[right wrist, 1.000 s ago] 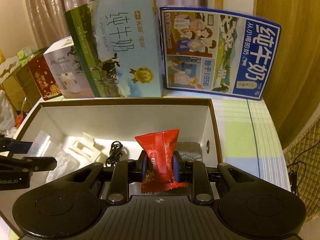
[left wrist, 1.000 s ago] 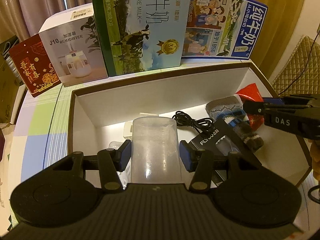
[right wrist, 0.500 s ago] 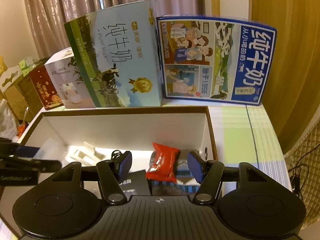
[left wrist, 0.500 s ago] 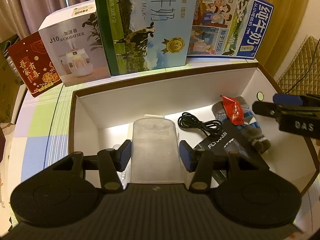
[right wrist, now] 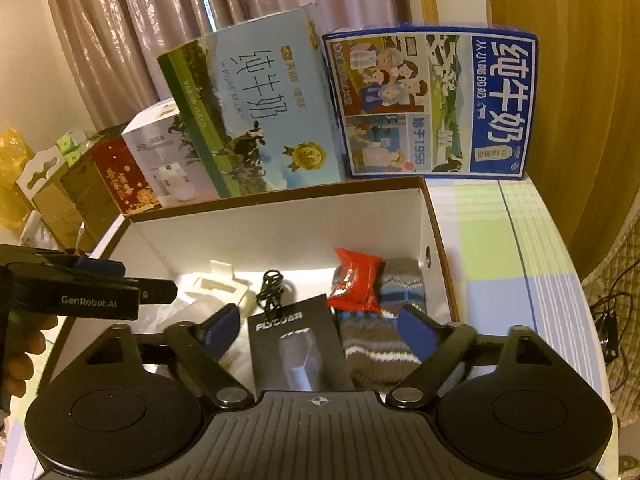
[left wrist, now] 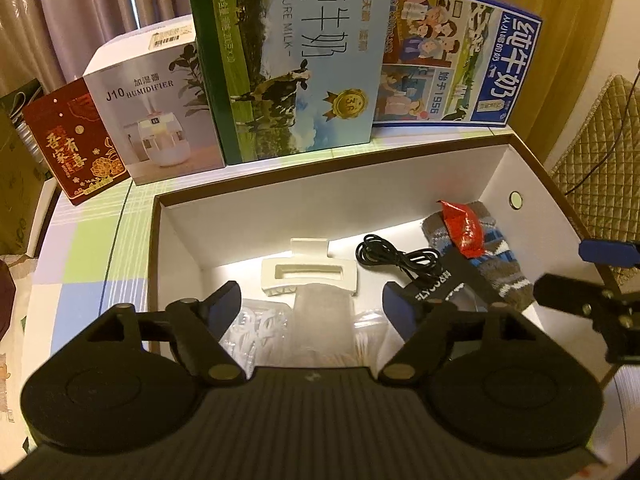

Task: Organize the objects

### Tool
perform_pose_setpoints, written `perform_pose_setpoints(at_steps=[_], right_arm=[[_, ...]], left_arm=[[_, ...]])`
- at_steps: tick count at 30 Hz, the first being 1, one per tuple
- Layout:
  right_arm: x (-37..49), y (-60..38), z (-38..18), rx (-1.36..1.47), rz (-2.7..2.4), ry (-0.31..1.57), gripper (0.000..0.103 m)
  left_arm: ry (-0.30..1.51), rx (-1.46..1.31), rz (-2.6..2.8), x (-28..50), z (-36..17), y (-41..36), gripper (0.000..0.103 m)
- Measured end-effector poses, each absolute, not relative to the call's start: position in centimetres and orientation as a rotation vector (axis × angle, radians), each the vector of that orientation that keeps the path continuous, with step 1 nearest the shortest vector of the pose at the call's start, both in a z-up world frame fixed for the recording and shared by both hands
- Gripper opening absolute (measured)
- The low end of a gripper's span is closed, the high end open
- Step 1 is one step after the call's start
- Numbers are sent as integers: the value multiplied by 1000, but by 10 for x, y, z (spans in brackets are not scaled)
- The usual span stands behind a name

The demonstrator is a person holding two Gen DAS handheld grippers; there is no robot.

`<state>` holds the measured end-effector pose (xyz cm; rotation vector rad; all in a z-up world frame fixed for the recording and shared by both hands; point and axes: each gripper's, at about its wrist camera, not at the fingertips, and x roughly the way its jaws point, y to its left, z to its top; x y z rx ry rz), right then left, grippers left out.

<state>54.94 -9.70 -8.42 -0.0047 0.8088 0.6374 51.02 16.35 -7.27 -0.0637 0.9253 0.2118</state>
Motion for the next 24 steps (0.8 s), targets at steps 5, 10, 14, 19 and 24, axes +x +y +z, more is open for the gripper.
perform_pose_setpoints(at_steps=[5, 10, 14, 19, 24], right_arm=[[537, -102, -78, 1, 640, 813, 100], [525, -109, -69, 20, 645, 804, 101], [514, -116, -63, 39, 638, 801, 101], [498, -125, -54, 49, 638, 791, 101], [476, -137, -43, 53, 639, 772, 101]], left_arm=[[918, -57, 213, 496, -64, 158, 82], [904, -61, 227, 478, -54, 151, 83], [876, -59, 242, 460, -42, 144, 86], [851, -74, 244, 432, -28, 133, 89], [829, -89, 262, 398, -16, 119, 92]])
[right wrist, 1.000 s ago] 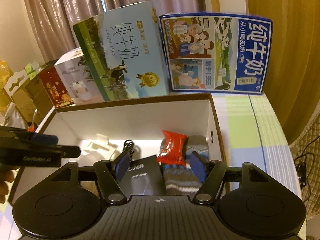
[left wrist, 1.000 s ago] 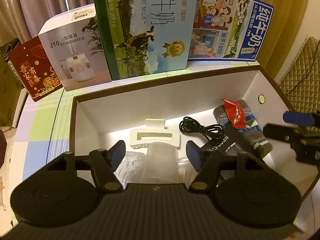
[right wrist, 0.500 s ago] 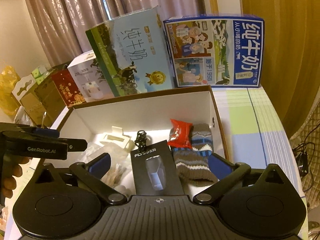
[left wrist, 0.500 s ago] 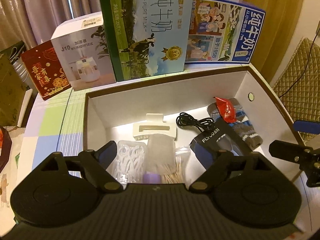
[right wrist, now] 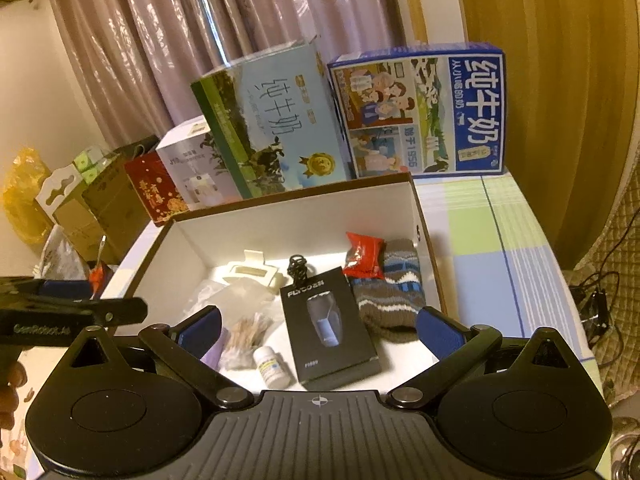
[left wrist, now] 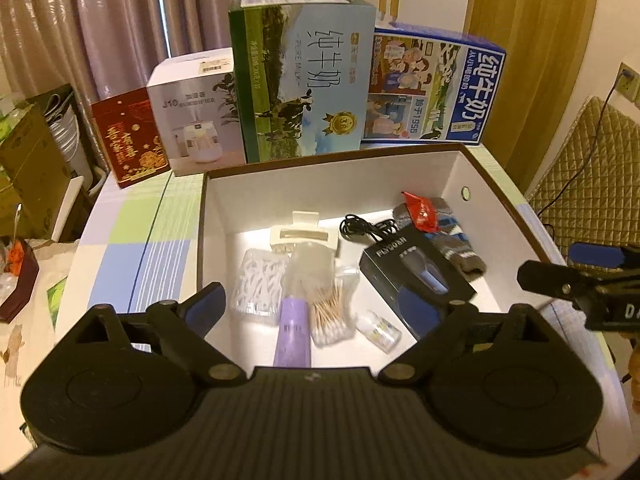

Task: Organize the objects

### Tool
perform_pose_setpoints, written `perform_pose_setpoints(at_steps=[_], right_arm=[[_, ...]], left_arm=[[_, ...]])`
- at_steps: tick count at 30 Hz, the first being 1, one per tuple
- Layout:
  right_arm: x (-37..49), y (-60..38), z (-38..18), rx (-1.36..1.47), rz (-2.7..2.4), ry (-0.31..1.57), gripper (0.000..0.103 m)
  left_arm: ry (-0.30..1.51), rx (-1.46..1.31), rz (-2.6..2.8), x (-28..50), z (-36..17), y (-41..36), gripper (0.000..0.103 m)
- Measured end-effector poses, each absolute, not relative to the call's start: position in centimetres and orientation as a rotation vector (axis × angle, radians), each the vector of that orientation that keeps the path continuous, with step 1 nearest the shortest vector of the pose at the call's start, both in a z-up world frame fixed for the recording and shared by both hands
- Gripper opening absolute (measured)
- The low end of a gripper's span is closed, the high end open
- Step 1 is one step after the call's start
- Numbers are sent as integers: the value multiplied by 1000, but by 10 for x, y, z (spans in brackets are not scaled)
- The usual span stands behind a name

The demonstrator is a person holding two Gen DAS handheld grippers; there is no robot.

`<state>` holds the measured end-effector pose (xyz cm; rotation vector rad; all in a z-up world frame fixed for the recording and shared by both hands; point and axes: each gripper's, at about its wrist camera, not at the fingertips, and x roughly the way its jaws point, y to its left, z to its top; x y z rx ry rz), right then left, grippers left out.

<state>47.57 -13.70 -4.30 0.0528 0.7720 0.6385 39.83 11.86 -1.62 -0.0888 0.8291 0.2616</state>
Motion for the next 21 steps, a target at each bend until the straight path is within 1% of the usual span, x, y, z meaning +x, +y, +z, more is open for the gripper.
perform_pose_setpoints(at_steps=[9, 21], right_arm=[[431, -168, -29, 39, 662, 765, 101], [378, -210, -22, 12, 722, 768, 101]], left_arm=[[780, -112, 307, 332, 7, 82, 93], [753, -150, 377, 258, 15, 31, 95]])
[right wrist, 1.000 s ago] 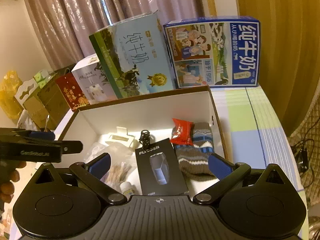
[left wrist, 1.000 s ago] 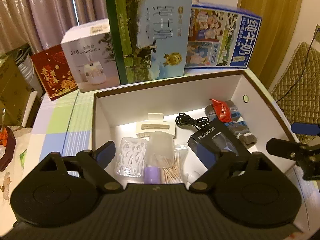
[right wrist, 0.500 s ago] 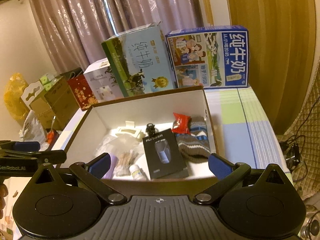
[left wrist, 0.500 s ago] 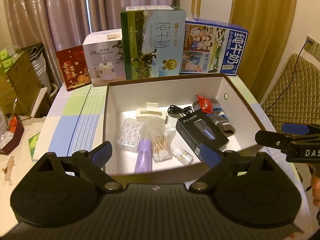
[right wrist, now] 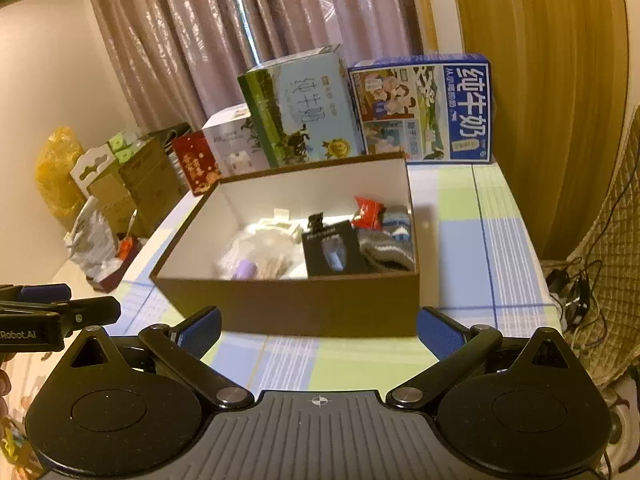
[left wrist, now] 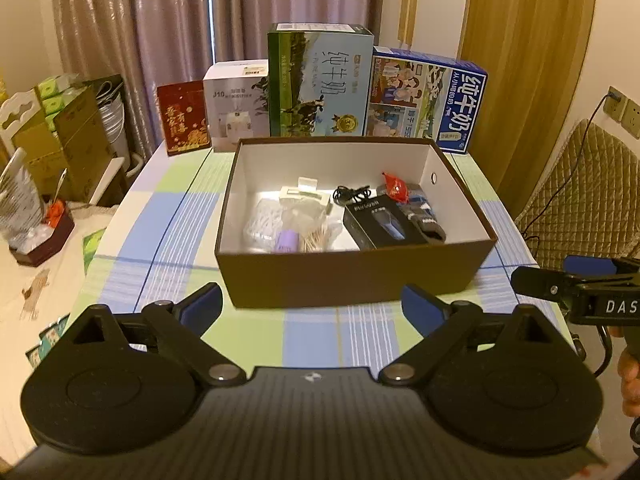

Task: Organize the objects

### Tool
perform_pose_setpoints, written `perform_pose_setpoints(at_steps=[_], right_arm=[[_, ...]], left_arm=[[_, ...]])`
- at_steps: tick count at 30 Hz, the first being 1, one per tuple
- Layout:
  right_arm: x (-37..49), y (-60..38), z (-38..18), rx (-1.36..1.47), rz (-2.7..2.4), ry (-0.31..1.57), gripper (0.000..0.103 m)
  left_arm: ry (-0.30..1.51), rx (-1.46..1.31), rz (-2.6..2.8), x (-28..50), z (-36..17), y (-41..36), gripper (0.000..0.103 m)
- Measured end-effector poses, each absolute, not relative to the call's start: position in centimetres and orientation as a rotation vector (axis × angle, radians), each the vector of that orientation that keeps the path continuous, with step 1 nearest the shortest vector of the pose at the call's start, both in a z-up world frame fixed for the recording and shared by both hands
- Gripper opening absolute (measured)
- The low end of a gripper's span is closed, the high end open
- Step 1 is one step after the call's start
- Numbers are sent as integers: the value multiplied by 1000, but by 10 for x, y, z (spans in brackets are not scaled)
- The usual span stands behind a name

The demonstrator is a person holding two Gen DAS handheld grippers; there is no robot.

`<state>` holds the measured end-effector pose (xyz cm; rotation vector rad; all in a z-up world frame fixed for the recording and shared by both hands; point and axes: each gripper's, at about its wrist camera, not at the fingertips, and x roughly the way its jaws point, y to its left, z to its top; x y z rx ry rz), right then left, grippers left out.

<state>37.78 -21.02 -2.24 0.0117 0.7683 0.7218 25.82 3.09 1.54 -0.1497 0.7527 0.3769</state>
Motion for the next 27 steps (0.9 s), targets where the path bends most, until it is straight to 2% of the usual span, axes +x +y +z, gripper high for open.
perform_pose_setpoints(at_steps=[27], right_arm=[[262, -241, -19, -38, 730, 836, 101]], left_arm=[[800, -173, 311, 152, 14, -23, 95]])
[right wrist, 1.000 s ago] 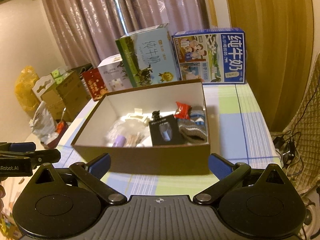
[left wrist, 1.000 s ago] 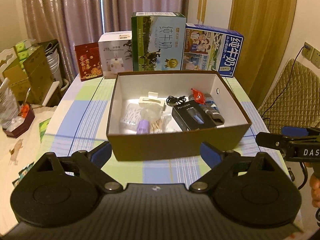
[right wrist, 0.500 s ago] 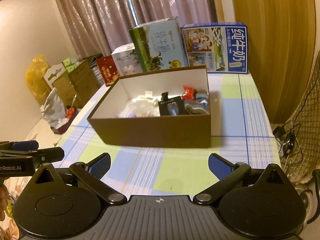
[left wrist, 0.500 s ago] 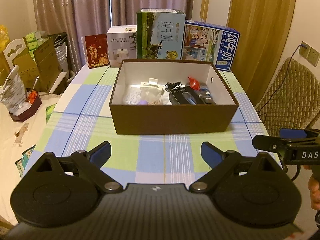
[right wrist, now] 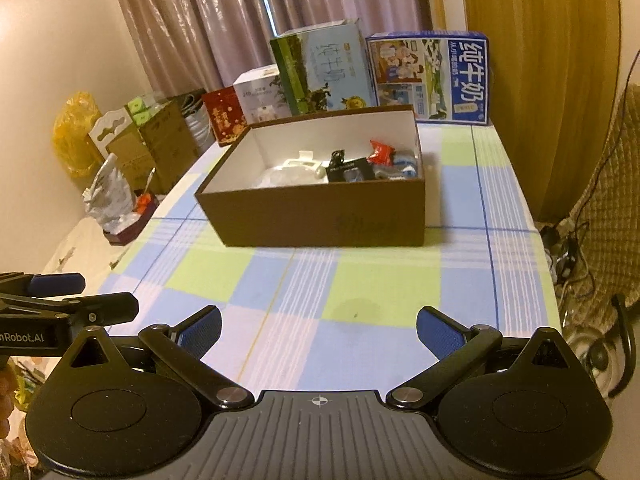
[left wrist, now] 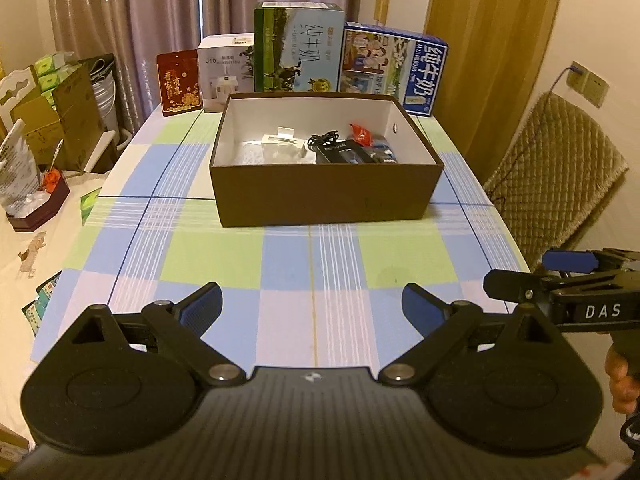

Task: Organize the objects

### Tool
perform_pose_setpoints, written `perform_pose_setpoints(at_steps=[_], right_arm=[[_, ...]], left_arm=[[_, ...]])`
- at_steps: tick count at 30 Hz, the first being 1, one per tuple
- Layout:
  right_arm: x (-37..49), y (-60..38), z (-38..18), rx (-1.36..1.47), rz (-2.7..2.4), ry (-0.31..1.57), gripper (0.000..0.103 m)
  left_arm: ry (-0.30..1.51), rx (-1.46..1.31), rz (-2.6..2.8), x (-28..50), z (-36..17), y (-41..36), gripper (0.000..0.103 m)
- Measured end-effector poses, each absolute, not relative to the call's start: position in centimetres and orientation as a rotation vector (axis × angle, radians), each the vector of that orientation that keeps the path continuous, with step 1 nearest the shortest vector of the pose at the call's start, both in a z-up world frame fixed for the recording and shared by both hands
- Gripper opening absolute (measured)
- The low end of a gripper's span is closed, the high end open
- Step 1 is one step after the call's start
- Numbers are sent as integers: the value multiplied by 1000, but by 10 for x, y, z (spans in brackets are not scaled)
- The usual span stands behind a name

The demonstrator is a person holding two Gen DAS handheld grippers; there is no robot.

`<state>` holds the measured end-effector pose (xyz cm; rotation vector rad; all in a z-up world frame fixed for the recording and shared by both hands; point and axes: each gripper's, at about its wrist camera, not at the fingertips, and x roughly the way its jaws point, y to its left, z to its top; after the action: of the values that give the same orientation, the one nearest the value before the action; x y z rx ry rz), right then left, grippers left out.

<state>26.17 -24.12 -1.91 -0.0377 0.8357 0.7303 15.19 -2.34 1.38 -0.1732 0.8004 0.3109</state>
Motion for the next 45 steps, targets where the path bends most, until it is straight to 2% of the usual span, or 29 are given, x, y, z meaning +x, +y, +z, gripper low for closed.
perform_pose_setpoints(at_steps=[20, 45], right_arm=[[179, -238, -15, -26, 677, 845, 101], [165, -242, -13, -32, 653, 844, 101]], left_arm=[[809, -160, 261, 78, 15, -24, 95], [804, -160, 235, 72, 13, -29, 95]])
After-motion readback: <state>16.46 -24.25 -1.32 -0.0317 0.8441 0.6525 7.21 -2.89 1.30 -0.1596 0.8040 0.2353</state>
